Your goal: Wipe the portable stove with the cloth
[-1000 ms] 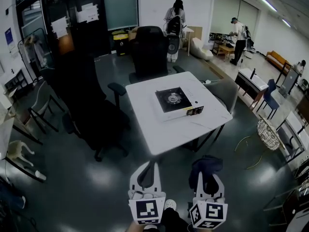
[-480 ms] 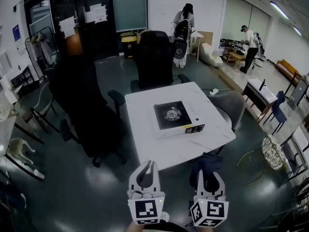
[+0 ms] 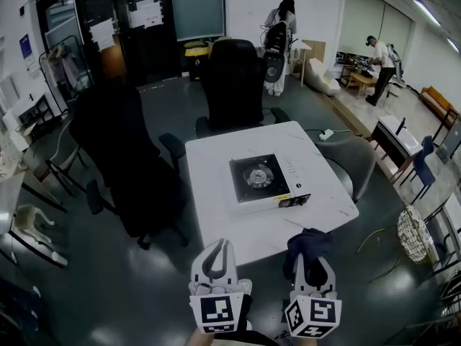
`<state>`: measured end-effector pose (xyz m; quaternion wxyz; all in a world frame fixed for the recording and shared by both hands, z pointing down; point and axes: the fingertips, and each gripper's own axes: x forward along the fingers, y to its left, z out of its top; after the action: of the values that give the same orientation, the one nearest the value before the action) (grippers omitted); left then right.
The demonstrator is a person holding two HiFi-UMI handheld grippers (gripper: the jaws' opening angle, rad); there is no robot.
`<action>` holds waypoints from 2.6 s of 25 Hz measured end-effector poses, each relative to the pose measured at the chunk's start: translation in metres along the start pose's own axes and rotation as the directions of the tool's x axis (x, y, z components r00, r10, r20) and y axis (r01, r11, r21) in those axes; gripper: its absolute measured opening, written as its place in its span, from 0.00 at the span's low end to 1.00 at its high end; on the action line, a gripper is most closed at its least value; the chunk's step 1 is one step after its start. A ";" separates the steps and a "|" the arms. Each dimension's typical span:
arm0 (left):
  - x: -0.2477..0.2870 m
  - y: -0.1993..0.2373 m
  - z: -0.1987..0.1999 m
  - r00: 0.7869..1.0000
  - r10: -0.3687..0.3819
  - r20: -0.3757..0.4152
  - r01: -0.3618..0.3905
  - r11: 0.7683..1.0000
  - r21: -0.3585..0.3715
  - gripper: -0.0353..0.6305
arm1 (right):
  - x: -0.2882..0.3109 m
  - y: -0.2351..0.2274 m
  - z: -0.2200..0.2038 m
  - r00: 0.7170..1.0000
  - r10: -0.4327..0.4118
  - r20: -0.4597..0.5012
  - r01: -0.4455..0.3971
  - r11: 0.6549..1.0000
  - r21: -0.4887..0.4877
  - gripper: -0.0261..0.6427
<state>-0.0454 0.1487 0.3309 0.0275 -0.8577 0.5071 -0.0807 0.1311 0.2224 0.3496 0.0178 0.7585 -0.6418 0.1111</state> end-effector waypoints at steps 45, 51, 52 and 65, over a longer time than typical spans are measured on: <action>0.279 0.078 -0.029 0.978 0.146 -0.150 -0.156 0.986 -0.057 0.10 | 0.338 -0.079 0.029 0.980 0.080 -0.184 -0.101 0.989 -0.105 0.18; 0.301 0.076 -0.032 0.950 0.235 -0.204 -0.254 0.964 -0.075 0.10 | 0.391 -0.099 0.033 0.963 0.153 -0.220 -0.184 0.975 -0.126 0.18; 0.304 0.077 -0.034 0.946 0.246 -0.211 -0.265 0.962 -0.068 0.10 | 0.400 -0.100 0.033 0.960 0.165 -0.226 -0.198 0.971 -0.131 0.18; 0.331 0.077 -0.062 0.893 0.326 -0.309 -0.346 0.938 -0.011 0.10 | 0.472 -0.106 -0.002 0.895 0.268 -0.356 -0.342 0.925 -0.163 0.18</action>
<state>0.0338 -0.1764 0.4190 -0.0653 -0.7350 0.6481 -0.1883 0.3061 -0.2164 0.4540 0.1906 0.6118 -0.7498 0.1645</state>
